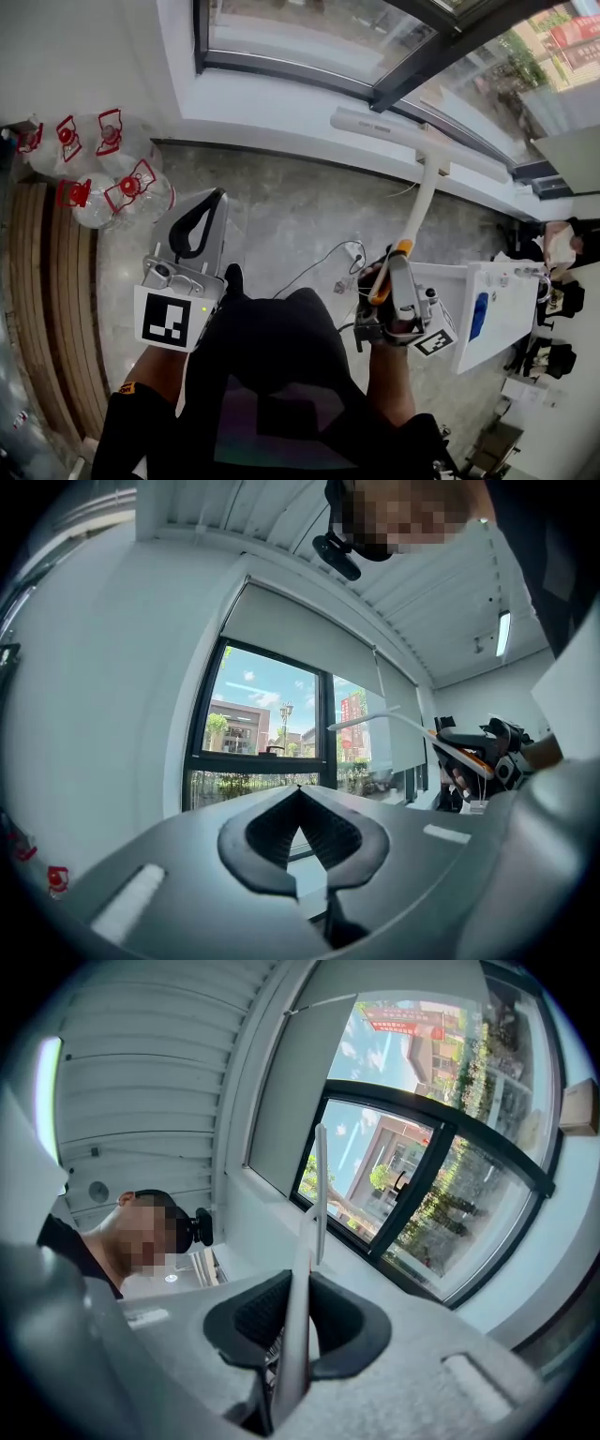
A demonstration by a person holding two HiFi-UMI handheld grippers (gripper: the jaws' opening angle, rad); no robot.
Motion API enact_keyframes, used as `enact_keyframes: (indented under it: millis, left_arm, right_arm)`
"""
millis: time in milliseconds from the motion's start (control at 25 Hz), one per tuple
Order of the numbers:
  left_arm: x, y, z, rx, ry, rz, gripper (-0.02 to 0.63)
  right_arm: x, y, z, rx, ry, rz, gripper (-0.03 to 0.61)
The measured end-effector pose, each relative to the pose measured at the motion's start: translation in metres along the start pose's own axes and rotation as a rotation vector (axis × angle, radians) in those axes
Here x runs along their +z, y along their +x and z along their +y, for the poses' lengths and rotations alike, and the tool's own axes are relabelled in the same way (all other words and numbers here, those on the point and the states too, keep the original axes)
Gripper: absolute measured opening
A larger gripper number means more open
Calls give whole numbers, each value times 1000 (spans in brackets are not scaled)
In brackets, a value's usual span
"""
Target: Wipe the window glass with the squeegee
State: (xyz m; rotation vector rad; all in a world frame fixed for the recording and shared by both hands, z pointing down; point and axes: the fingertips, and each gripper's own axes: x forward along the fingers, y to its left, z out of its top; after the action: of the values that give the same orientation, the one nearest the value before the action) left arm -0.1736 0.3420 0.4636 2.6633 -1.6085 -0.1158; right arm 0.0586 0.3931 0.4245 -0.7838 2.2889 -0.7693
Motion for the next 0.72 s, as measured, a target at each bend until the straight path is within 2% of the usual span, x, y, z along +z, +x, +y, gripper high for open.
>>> enact_keyframes:
  millis: [400,720]
  left_arm:
    - [5,-27,30,101,16,9,11]
    - [-5,-8,51,169,39,32,11]
  right_arm:
    - [-15,41,2,70,44,38,41]
    - [-8,54,-46,86,75,41,41]
